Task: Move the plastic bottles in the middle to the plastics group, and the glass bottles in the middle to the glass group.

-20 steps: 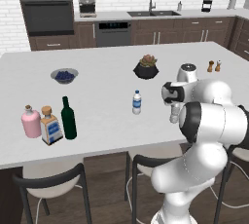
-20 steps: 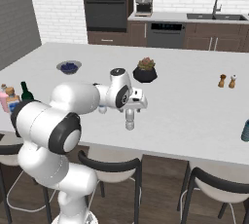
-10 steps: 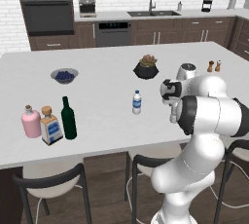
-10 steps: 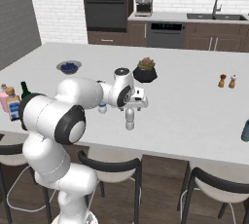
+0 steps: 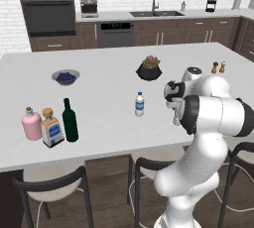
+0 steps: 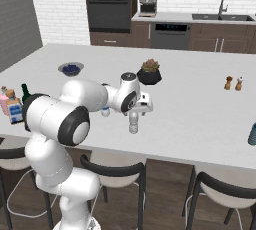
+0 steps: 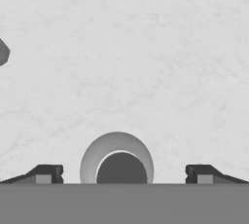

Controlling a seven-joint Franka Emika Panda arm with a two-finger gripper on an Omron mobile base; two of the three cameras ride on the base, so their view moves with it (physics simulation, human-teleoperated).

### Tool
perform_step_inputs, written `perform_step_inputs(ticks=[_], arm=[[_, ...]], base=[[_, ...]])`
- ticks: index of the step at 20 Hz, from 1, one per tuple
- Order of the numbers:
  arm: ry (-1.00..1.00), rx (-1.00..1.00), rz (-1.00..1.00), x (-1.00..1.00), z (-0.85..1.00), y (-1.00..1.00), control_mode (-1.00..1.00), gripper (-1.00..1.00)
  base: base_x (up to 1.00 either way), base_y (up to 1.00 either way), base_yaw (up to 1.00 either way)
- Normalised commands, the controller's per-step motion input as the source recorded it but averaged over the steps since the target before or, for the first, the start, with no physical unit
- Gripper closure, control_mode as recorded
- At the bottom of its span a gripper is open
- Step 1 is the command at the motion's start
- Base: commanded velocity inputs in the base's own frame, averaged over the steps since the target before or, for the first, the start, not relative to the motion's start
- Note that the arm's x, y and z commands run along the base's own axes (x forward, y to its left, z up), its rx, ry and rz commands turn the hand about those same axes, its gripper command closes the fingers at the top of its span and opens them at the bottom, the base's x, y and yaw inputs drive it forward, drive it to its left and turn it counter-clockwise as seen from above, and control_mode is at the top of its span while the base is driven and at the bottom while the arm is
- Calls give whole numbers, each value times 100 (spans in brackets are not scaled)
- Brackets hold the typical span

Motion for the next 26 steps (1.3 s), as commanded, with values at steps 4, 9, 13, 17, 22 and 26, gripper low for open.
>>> perform_step_inputs(ticks=[4, 9, 13, 17, 22, 26], arm=[[0, 0, 0, -1, 0, 0, -100, 100], [-1, 0, 0, -6, 0, 0, -100, 100], [-4, 0, 0, -12, 17, -25, -100, 100], [-7, 1, -2, -7, 44, -58, -100, 100], [-8, 0, -8, -1, 53, -96, -100, 100], [-1, 0, -14, 0, 25, -100, -100, 100]], base=[[0, 0, 0], [0, 0, 0], [0, 0, 0], [0, 0, 0], [0, 0, 0], [0, 0, 0]])
